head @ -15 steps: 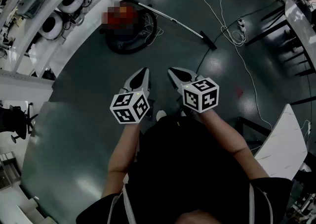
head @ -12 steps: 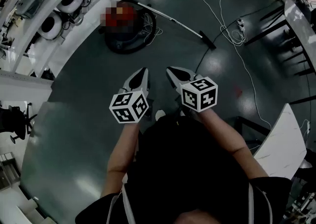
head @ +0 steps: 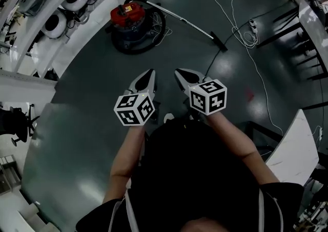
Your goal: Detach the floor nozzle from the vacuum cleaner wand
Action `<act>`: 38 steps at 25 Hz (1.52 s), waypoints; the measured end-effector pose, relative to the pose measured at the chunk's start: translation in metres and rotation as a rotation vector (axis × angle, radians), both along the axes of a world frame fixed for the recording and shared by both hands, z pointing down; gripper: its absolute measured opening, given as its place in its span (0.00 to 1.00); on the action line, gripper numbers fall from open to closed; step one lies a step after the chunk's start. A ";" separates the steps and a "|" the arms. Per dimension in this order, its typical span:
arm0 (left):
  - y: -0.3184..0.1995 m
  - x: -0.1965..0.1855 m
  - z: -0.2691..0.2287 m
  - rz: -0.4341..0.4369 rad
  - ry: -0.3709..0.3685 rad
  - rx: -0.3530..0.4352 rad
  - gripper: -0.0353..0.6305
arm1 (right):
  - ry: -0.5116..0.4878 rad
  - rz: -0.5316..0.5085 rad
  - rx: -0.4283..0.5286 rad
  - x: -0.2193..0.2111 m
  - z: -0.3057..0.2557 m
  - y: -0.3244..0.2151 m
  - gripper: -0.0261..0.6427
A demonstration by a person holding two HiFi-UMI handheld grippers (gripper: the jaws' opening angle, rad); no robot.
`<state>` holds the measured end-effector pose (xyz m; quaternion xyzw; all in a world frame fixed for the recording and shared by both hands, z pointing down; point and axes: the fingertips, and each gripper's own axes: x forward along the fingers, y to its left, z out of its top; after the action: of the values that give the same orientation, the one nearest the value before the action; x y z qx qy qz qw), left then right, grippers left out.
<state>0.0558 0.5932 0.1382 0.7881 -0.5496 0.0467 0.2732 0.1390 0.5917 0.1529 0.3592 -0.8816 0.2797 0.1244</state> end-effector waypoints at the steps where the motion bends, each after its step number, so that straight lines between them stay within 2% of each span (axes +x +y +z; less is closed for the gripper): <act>1: -0.001 -0.001 0.001 0.004 0.002 0.000 0.07 | -0.011 0.009 -0.003 -0.002 0.000 -0.001 0.03; 4: -0.003 -0.008 0.001 0.017 0.014 0.006 0.07 | -0.037 0.030 -0.005 -0.009 -0.001 -0.006 0.03; 7: -0.006 -0.020 0.002 0.024 0.013 0.002 0.07 | -0.013 0.022 -0.003 -0.021 0.001 -0.009 0.03; 10: -0.007 -0.032 0.006 0.036 -0.001 -0.001 0.07 | -0.007 0.027 -0.013 -0.033 0.005 -0.014 0.03; 15: -0.004 -0.050 0.013 0.079 -0.065 0.011 0.07 | -0.013 0.043 -0.006 -0.057 0.012 -0.013 0.03; 20: 0.001 -0.068 0.022 0.072 -0.061 -0.005 0.07 | -0.009 0.027 -0.013 -0.074 0.019 -0.009 0.03; 24: 0.003 -0.076 0.027 0.046 -0.067 -0.009 0.07 | -0.016 0.022 -0.023 -0.077 0.024 -0.014 0.03; 31: -0.025 -0.096 0.032 -0.021 -0.070 0.002 0.07 | -0.018 0.006 -0.037 -0.086 0.034 -0.045 0.03; 35: -0.056 -0.107 0.037 -0.101 -0.082 0.015 0.07 | -0.022 -0.040 -0.036 -0.093 0.037 -0.075 0.03; 38: -0.087 -0.100 0.035 -0.115 -0.097 0.026 0.07 | -0.034 -0.043 -0.041 -0.088 0.035 -0.108 0.03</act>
<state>-0.0446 0.5062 0.1733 0.7554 -0.6072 0.0619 0.2383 0.0511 0.4832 0.1879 0.3326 -0.8852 0.3012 0.1229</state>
